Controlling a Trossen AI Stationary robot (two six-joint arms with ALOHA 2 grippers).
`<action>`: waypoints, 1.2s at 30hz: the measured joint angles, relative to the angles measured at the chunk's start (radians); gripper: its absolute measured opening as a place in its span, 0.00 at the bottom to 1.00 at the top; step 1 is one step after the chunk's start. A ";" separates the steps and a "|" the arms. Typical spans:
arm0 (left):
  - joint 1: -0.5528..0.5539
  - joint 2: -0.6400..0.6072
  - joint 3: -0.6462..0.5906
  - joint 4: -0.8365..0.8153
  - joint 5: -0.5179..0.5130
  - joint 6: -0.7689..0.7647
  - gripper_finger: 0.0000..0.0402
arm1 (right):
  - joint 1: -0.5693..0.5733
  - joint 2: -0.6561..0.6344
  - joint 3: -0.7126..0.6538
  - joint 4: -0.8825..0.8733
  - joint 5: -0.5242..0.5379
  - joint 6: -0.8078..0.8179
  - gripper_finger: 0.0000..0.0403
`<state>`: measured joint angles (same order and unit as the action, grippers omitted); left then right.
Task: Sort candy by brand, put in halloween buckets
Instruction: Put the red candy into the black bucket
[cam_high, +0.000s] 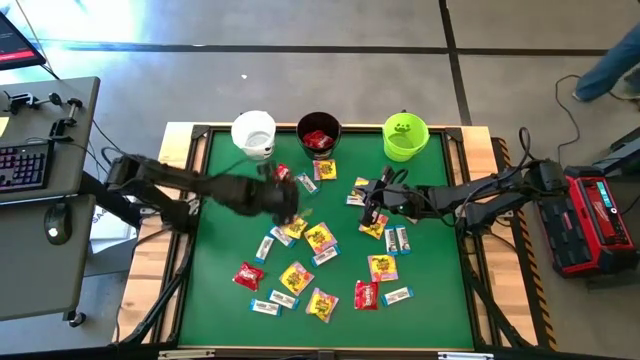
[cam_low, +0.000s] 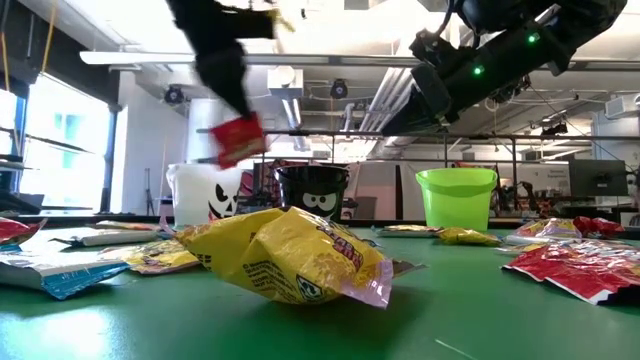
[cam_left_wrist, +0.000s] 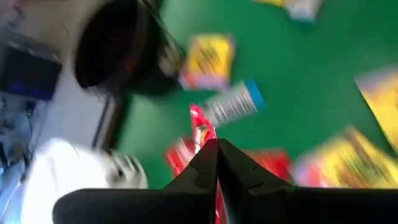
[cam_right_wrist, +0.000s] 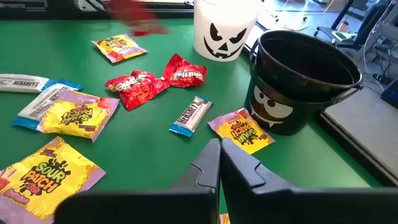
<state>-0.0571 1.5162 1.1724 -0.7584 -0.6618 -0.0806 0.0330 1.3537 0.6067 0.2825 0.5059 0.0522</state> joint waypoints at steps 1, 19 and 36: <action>0.037 0.000 0.001 0.063 0.003 0.056 0.00 | 0.000 0.000 0.000 0.003 0.000 -0.001 0.00; 0.500 0.140 0.032 0.700 0.344 0.510 0.00 | -0.009 0.000 0.000 0.043 0.010 0.001 0.00; 0.555 0.335 0.125 0.643 0.505 0.546 0.00 | -0.053 0.000 0.000 0.029 -0.030 0.020 0.00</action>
<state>0.4976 1.8515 1.2972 -0.1158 -0.1568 0.4657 -0.0198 1.3537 0.6067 0.3118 0.4762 0.0722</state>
